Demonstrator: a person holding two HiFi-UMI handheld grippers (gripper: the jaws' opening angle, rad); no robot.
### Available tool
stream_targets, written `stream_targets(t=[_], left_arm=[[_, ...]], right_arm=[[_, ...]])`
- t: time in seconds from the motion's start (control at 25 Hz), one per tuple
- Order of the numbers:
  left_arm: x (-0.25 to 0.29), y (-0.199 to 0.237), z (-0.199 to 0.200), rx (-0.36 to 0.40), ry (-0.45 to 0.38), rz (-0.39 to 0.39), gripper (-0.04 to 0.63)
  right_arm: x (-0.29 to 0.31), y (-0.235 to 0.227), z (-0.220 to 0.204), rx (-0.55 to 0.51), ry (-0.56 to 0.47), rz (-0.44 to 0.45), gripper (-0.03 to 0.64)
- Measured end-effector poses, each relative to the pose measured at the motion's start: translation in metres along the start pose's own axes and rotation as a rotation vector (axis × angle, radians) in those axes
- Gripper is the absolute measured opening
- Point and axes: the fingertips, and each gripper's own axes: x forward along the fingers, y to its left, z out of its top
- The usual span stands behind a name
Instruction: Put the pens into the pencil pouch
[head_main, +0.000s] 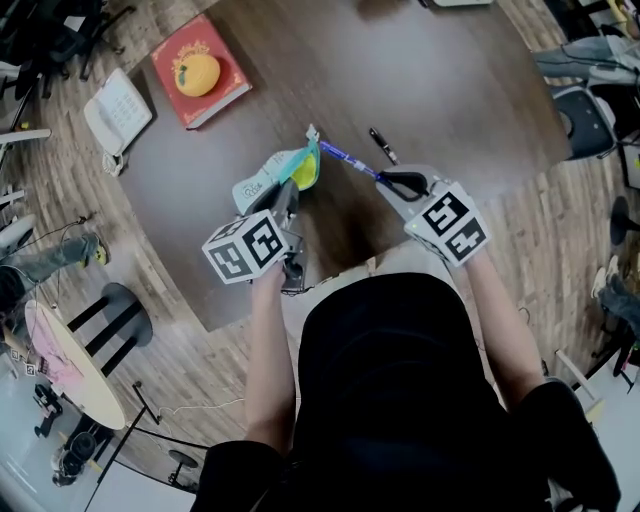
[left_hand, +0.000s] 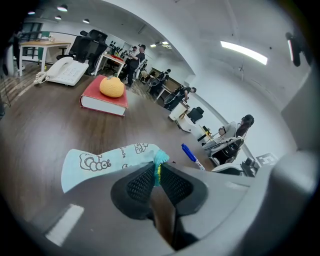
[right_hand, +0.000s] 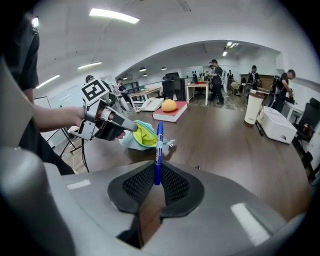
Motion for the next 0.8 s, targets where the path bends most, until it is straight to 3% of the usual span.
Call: stream_targets(t=[0.52,0.8], left_arm=[[-0.016,-0.002,-0.005,-0.042,-0.046,0.038,0.032],[-0.021,-0.004,-0.009,-0.051,-0.059,0.048,0.032]], right_arm=[[0.008,0.032,0.004,-0.216,0.062,0.156,0.046],[0.016,0.042,-0.003,-0.28,0.114,0.196,0.046]])
